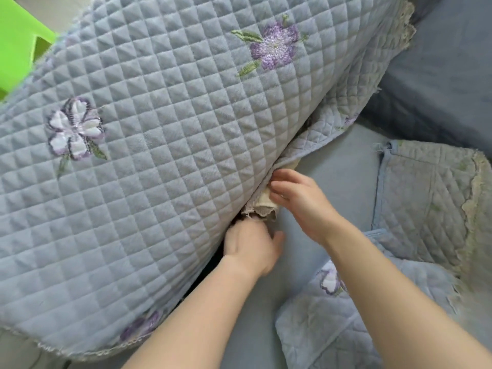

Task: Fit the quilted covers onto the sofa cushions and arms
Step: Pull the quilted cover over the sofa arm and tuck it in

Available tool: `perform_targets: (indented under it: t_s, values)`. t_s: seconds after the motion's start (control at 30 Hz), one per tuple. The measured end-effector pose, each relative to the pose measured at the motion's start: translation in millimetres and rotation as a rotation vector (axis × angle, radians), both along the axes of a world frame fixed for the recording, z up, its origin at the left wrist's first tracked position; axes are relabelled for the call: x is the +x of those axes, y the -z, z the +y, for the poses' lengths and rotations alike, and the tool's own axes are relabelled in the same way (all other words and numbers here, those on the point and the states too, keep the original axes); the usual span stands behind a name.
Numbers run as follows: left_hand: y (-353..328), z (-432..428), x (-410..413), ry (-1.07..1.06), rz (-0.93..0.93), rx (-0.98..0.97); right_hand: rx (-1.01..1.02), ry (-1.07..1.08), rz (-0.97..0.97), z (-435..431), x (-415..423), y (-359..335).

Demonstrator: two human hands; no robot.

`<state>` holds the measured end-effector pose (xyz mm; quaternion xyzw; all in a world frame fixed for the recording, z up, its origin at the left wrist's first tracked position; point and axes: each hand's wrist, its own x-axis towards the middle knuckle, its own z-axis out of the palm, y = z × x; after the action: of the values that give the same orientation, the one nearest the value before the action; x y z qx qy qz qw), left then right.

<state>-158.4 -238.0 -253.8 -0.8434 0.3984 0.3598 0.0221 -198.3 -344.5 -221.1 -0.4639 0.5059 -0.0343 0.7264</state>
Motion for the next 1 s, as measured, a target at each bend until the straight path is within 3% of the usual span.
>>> perform_targets:
  t_s: [0.13,0.17,0.27,0.4,0.53,0.6,0.7,0.73,0.8,0.83,0.87,0.93,1.0]
  values:
    - [5,4,0,-0.028,0.034,-0.045,-0.450,-0.048,0.323,3,-18,0]
    - [4,19,0,-0.035,0.085,-0.102,-0.456,-0.055,0.325,11,-21,1]
    - [10,79,-4,0.045,0.158,-0.276,-0.216,-0.137,0.119,42,-9,2]
    - [15,115,1,-0.016,0.256,-0.292,-0.296,-0.326,0.287,45,10,16]
    - [12,100,7,-0.112,0.355,-0.256,-0.289,-0.459,0.331,51,13,24]
    - [9,93,10,-0.093,0.358,-0.206,-0.322,-0.443,0.369,39,18,23]
    - [-10,84,19,-0.014,0.333,-0.150,-0.162,-0.357,0.341,14,21,13]
    - [-18,79,24,0.009,0.322,-0.199,-0.204,-0.389,0.358,9,20,9]
    - [-40,69,34,0.040,0.234,-0.437,-0.505,-0.344,0.493,9,13,-2]
    - [-51,63,43,0.042,0.142,-0.589,-0.630,-0.207,0.505,14,7,-6]
    - [-59,56,55,0.035,0.034,-0.747,-0.626,-0.038,0.423,22,3,-12]
    - [-66,38,87,0.040,-0.176,-0.887,-0.275,0.225,0.168,41,4,-19]
    - [-67,20,122,0.029,-0.309,-0.785,0.179,0.335,0.013,58,15,-16]
